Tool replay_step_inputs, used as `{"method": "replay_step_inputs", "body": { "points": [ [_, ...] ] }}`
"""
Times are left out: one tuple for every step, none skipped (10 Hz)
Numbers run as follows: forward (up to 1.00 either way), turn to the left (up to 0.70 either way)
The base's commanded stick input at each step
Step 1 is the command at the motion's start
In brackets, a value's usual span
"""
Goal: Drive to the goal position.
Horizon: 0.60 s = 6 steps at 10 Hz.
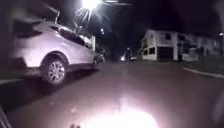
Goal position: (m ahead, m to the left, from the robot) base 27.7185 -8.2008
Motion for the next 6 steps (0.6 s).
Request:
{"method": "replay_step_inputs", "body": {
  "points": [
    [1.0,0.0],
    [1.0,0.0],
    [1.0,0.0],
    [1.0,0.0],
    [1.0,-0.2],
    [1.0,-0.27]
  ]
}}
